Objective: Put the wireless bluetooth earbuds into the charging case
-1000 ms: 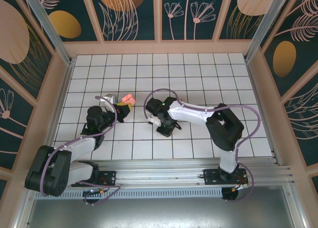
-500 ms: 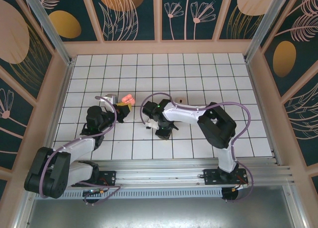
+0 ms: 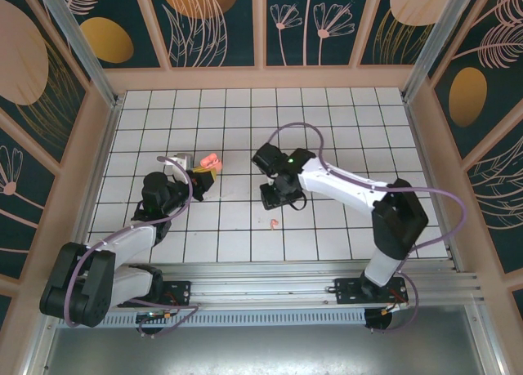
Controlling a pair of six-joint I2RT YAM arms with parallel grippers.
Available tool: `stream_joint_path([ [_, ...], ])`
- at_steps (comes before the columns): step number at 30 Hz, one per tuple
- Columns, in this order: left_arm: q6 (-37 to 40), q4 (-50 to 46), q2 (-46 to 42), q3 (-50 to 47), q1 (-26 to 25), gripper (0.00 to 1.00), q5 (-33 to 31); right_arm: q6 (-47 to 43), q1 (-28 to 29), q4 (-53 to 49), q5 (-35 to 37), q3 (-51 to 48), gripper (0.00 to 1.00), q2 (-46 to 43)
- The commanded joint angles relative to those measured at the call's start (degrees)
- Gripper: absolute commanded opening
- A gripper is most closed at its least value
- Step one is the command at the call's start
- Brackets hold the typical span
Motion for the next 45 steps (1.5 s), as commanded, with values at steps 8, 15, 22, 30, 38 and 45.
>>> stream_joint_path([
  [8,0.8,0.9,-0.7,1.5,0.3,0.15,0.8,24.7,-1.8,11.3,-6.2,-12.0,0.41,-1.4],
  [15,0.9,0.8,-0.7,1.5,0.3,0.15,0.8,24.9,-2.9,14.8,-7.1,-13.4,0.42,0.7],
  [22,0.9,1.0,-0.5,1.5,0.3,0.15,1.2,24.9,-2.8,15.6,-7.8,-13.7,0.42,2.9],
  [30,1.0,1.0,-0.4,1.5,0.3,0.15,1.1,24.6,-2.7,15.8,-7.9,-14.4,0.42,4.6],
  [38,1.0,0.6,-0.7,1.4,0.3,0.15,0.8,24.0,-2.6,17.1,-9.2,-14.6,0.38,6.1],
  [45,1.2,0.4,-1.0,1.3,0.3,0.14,0.6,24.0,-2.5,17.3,-9.3,-15.1,0.35,6.5],
])
